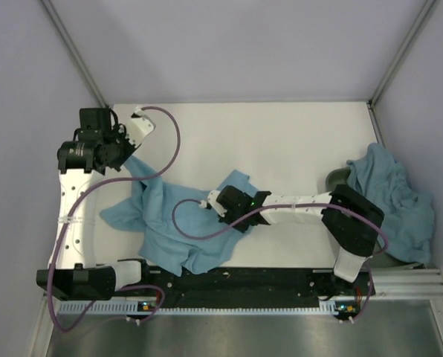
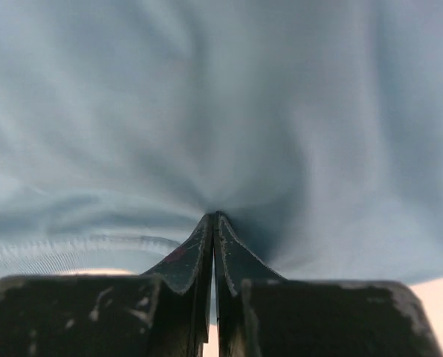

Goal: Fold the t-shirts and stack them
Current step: Flatten out the tshirt

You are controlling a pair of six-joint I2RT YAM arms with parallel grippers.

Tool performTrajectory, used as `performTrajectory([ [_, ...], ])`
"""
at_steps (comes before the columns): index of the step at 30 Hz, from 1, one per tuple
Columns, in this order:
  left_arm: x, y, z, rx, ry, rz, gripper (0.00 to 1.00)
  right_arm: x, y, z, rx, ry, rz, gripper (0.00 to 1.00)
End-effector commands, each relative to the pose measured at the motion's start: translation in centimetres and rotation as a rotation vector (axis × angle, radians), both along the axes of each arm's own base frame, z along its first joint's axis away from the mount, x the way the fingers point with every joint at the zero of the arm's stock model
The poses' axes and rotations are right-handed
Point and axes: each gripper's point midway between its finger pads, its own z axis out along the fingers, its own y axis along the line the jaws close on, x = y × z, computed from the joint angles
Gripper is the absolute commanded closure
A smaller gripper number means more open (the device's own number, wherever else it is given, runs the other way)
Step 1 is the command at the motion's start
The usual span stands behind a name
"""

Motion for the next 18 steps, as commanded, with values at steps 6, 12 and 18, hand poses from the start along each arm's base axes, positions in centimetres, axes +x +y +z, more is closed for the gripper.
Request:
performTrajectory([
  [6, 1.2, -6.1, -3.9, -0.194, 0.031, -0.182, 1.0, 15.5, -13.0, 2.5, -0.071, -0.074, -0.584, 1.0],
  [12, 1.1, -8.5, -5.6, -0.272, 0.057, -0.225, 1.0, 22.3, -19.4, 8.3, -0.048, -0.225, -0.728, 0.87],
  [18, 1.0, -8.0, -8.4, -0.245, 0.1, -0.195, 1.0, 17.0, -14.2, 14.4, 0.134, -0.329, -0.461, 0.36],
])
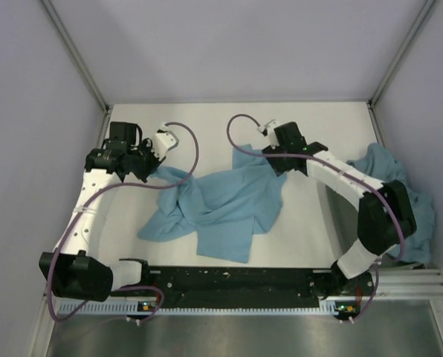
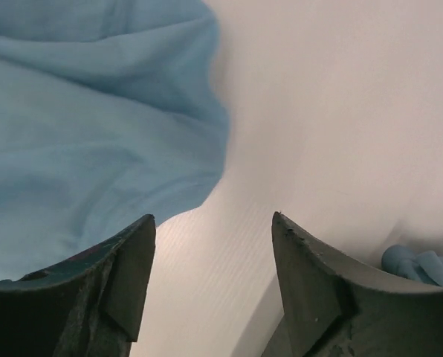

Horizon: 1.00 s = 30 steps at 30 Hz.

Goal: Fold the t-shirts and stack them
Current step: Flatten out the tshirt

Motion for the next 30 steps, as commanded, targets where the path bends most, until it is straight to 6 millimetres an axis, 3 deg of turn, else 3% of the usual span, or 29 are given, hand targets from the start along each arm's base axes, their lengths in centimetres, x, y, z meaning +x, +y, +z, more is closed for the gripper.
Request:
performTrajectory([
  [1, 0.6, -0.3, -0.7, -0.016, -0.023, 0.007, 1.0, -5.8, 6.0, 6.4, 0.103, -0.163, 0.311, 0.25],
  [2, 0.5, -0.3, -1.0, -0.016, -0.014, 0.008, 1.0, -7.9, 7.7, 6.3, 0.115, -0.165, 0.411, 0.11],
  [5, 0.4, -0.3, -1.1, -0.019, -0.015, 0.008, 1.0, -17.2, 12.3, 3.5, 0.127, -0.087, 0.898, 0.12],
  [7, 0.5, -0.3, -1.0, -0.019, -0.018, 0.006, 1.0, -23.8, 13.6, 1.2, 0.137, -0.042, 1.249, 0.1],
  [8, 0.5, -0.3, -1.0, -0.019, -0.022, 0.005, 1.0, -26.3, 14.3, 0.7, 0.146, -0.043, 1.384, 0.09],
  [9, 0.6, -0.3, -0.9, -0.019, -0.023, 0.005, 1.0, -27.4, 14.7, 0.1, 0.151, -0.041, 1.434, 0.08],
  [17, 0.3, -0.1, -1.3, -0.006, -0.016, 0.012, 1.0, -30.6, 15.9, -5.3, 0.036, 0.149, 1.679, 0.13],
  [25, 0.3, 0.5, -1.4, 0.022, -0.021, 0.024, 1.0, -30.4, 17.1, -8.0, 0.015, 0.25, 1.693, 0.21],
  [27, 0.3, 0.4, -1.3, 0.015, -0.022, 0.026, 1.0, -30.0, 17.4, -8.6, 0.001, 0.274, 1.659, 0.34],
  [30, 0.2, 0.4, -1.3, 0.018, -0.018, 0.026, 1.0, -29.0, 17.1, -9.0, -0.055, 0.275, 1.609, 0.84],
])
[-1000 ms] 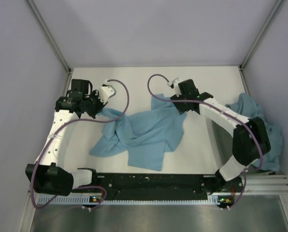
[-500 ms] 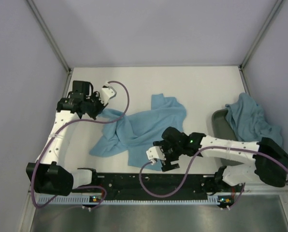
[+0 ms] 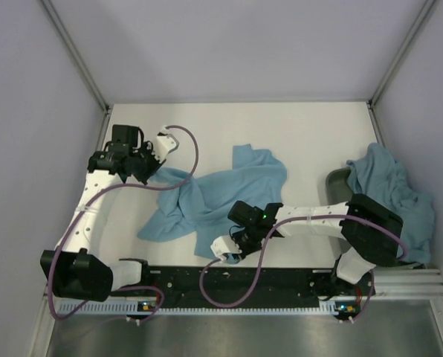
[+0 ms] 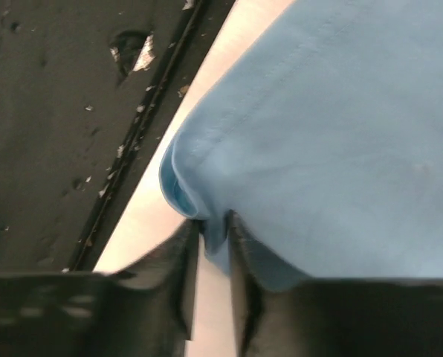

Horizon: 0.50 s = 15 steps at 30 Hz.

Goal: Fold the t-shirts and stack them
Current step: Flatten out the tshirt

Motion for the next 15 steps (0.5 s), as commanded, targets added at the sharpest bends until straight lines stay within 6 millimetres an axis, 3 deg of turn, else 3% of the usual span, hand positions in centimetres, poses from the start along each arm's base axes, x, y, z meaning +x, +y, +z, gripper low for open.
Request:
performTrajectory([
  [1, 0.2, -0.1, 0.8, -0.006, -0.039, 0.004, 1.0, 1.2, 0.8, 0.2, -0.008, -0.054, -0.034, 0.95],
  [3, 0.2, 0.0, 1.0, 0.001, -0.041, 0.004, 1.0, 2.5, 0.3, 0.9, -0.016, -0.113, -0.094, 1.0],
  [6, 0.1, 0.2, 1.7, 0.007, -0.055, 0.01, 1.0, 4.7, -0.1, 4.7, 0.057, -0.195, -0.237, 1.0],
  [10, -0.3, 0.0, 3.4, -0.007, -0.079, 0.006, 1.0, 8.1, -2.1, 12.4, 0.223, -0.298, -0.488, 1.0],
  [15, -2.1, -2.1, 4.7, -0.108, -0.076, -0.061, 1.0, 9.3, -6.4, 23.4, 0.506, -0.45, -0.693, 1.0],
])
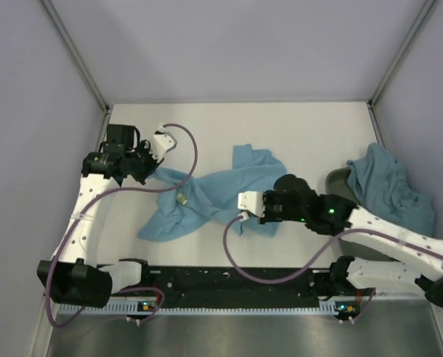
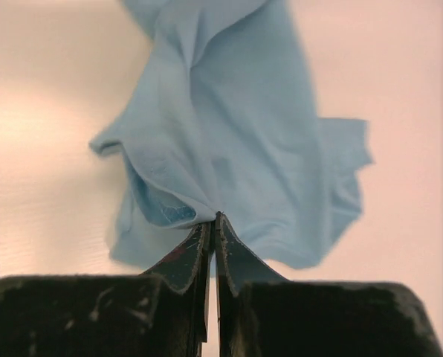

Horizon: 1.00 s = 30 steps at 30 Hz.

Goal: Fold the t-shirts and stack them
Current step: Flatten out the tshirt

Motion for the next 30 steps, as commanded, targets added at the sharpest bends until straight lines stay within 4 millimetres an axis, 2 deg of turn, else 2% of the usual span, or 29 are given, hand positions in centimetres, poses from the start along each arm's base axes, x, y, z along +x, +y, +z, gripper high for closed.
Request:
performTrajectory([
  [1, -1.7, -2.8, 3.1, -0.126, -0.059, -0.077, 1.0, 1.4, -4.2, 10.8, 0.274, -0.176, -0.239, 1.0],
  [4, -4.2, -4.4, 2.8, -0.1, -0.002, -0.133, 1.0, 0.4, -8.0, 16.9, 0.465, -0.233, -0.362, 1.0],
  [6, -6.6, -4.7, 3.9, -0.111, 0.035, -0.172, 1.0, -1.1, -11.0, 20.1, 0.58, -0.205, -0.442, 1.0],
  [8, -8.8, -4.5, 5.7, -0.118, 0.047, -0.188, 1.0, -2.4, -13.1, 22.8, 0.671, -0.174, -0.485, 1.0],
  [11, -10.2, -3.8, 7.3, -0.104, 0.04, -0.168, 1.0, -3.0, -14.4, 23.8, 0.723, -0.152, -0.528, 1.0],
  [13, -9.3, -3.1, 6.8, -0.073, 0.039, -0.123, 1.0, -1.6, -14.3, 23.1, 0.696, -0.178, -0.584, 1.0],
  [15, -6.7, -2.3, 5.9, -0.024, 0.009, -0.054, 1.0, 0.8, -13.8, 22.7, 0.644, -0.246, -0.673, 1.0],
  [17, -2.6, -1.1, 5.7, 0.034, -0.055, 0.051, 1.0, 4.1, -13.2, 23.4, 0.607, -0.312, -0.747, 1.0],
  [18, 0.0, -0.8, 6.4, 0.052, -0.117, 0.094, 1.0, 6.0, -12.4, 24.0, 0.632, -0.293, -0.758, 1.0],
  [19, 2.6, -0.4, 6.5, 0.077, -0.15, 0.141, 1.0, 8.2, -12.2, 24.4, 0.678, -0.247, -0.776, 1.0],
  [21, 6.9, -0.2, 7.9, 0.081, -0.236, 0.217, 1.0, 13.9, -13.0, 24.2, 0.769, -0.18, -0.851, 1.0],
  [23, 10.9, -0.6, 9.5, 0.055, -0.316, 0.264, 1.0, 19.2, -14.0, 24.3, 0.822, -0.202, -0.905, 1.0],
  [24, 12.9, -0.7, 10.5, 0.046, -0.365, 0.285, 1.0, 21.6, -14.6, 25.2, 0.844, -0.241, -0.923, 1.0],
  [26, 16.9, -0.2, 13.5, 0.052, -0.483, 0.357, 1.0, 26.2, -15.4, 26.9, 0.85, -0.294, -0.965, 1.0],
  [27, 18.9, 0.2, 15.8, 0.055, -0.558, 0.392, 1.0, 28.4, -15.9, 29.8, 0.871, -0.348, -0.973, 1.0],
  [28, 20.6, 0.7, 18.5, 0.042, -0.644, 0.44, 1.0, 30.3, -16.3, 31.6, 0.878, -0.389, -0.979, 1.0],
  [29, 21.7, 1.5, 21.3, 0.014, -0.73, 0.482, 1.0, 32.8, -17.2, 31.7, 0.865, -0.408, -1.023, 1.0],
  [30, 22.6, 2.2, 24.6, -0.027, -0.824, 0.513, 1.0, 33.3, -18.2, 35.0, 0.9, -0.47, -1.028, 1.0],
])
